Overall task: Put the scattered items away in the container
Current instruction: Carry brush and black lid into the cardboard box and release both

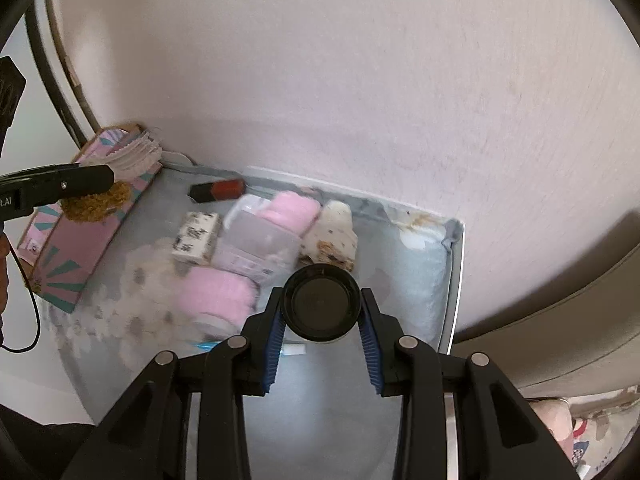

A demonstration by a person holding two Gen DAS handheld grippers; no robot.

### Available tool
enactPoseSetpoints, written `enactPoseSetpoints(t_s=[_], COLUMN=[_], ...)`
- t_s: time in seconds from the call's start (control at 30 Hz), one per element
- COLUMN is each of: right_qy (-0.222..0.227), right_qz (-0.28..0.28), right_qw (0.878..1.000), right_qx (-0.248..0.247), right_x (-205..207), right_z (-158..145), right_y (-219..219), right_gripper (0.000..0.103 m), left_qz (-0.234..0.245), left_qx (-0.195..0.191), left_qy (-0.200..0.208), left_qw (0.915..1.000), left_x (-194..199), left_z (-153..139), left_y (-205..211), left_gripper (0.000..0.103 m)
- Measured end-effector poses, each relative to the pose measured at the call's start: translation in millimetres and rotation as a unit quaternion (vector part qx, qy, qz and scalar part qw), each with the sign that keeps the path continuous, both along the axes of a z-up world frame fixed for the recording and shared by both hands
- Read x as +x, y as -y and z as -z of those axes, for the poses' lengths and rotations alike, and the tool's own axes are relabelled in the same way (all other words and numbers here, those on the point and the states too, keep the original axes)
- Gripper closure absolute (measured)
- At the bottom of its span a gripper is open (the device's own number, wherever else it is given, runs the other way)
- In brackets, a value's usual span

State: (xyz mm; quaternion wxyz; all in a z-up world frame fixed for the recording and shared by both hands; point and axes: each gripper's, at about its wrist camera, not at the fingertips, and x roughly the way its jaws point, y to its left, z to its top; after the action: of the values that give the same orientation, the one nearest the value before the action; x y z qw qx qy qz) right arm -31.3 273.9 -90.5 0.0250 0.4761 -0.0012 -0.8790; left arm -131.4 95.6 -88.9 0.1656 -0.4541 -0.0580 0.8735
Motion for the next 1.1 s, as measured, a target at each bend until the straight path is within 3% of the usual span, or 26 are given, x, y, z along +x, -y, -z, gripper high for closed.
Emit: enactPoseSetpoints(t_s=[0.3, 0.6, 0.8, 1.1], right_qy=[-0.027, -0.052, -0.049, -0.015], right_qz=[-0.027, -0.097, -0.155, -0.24], right_qw=[0.999, 0.994, 0.987, 0.97], right_qx=[-0.001, -0.005, -0.015, -0.025], right_x=[-2, -31, -60, -106], right_z=[-47, -80, -87, -75], right_y=[62, 152, 221, 325], right_gripper=[0.07, 0.07, 0.07, 0.07], left_qz=[-0.021, -0.07, -0.1, -0.124], left_qx=[0.002, -0.012, -0.013, 0.011], left_qy=[-0.026, -0.031, -0.022, 0.01], left_qw=[0.9994, 0.997, 0.9947, 0.9921], left_x=[35, 73, 95, 109], left_z=[-29, -35, -22, 21], left_y=[68, 152, 195, 227], left_gripper=[0.06, 0.06, 0.06, 0.06])
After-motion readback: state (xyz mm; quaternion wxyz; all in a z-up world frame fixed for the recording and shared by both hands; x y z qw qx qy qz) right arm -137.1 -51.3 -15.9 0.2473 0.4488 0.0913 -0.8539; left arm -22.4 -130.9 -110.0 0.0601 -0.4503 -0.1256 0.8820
